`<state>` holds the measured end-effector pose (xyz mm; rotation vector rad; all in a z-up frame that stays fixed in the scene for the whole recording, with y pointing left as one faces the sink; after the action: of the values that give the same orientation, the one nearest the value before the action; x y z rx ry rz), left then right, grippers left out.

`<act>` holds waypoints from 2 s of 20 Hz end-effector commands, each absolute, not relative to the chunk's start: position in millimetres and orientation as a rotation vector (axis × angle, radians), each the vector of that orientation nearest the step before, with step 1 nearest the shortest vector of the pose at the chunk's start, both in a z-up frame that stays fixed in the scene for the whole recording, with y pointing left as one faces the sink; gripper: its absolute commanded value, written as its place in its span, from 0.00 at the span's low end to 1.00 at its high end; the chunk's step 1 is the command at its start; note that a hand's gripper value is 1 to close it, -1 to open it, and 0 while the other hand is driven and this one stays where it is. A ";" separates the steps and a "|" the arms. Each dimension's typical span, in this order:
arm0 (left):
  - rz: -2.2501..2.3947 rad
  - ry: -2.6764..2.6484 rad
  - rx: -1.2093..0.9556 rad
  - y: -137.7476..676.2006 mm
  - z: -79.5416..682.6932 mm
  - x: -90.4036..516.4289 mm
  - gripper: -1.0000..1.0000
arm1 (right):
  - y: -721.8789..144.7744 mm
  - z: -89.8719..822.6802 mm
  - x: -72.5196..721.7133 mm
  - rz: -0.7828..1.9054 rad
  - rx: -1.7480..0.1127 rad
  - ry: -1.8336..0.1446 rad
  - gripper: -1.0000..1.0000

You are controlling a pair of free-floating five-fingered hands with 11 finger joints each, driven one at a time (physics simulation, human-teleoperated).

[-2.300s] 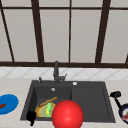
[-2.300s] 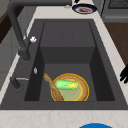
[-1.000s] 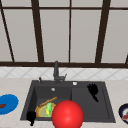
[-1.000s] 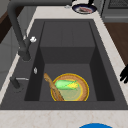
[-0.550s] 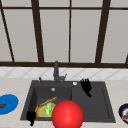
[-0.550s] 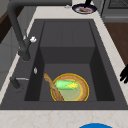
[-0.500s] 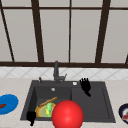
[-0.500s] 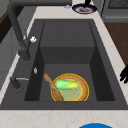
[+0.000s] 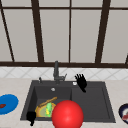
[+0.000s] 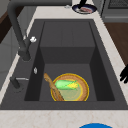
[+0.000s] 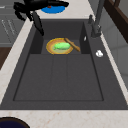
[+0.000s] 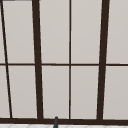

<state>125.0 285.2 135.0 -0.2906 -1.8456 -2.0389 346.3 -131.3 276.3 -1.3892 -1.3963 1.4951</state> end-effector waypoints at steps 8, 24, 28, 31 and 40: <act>-2.039 -1.846 -0.291 285.2 135.0 125.0 0.50 | -124.6 266.8 352.5 1.513 -1.192 -1.600 0.00; -2.039 -1.846 -0.291 285.2 135.0 125.0 0.50 | -89.6 240.5 408.7 1.567 -1.080 -1.523 0.00; -2.039 -1.846 -0.291 285.2 135.0 125.0 0.50 | -81.2 229.5 433.9 1.614 -1.072 -1.507 0.00; -2.039 -1.846 -0.291 285.2 135.0 125.0 0.50 | -78.2 228.6 454.9 1.648 -1.050 -1.500 0.00; -2.039 -1.846 -0.291 285.2 135.0 125.0 0.50 | -71.2 227.4 513.3 1.711 -0.926 -1.459 0.00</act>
<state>125.0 285.2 135.0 -0.2906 -1.8456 -2.0389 495.3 -73.5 227.5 -1.0049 -1.4776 1.6936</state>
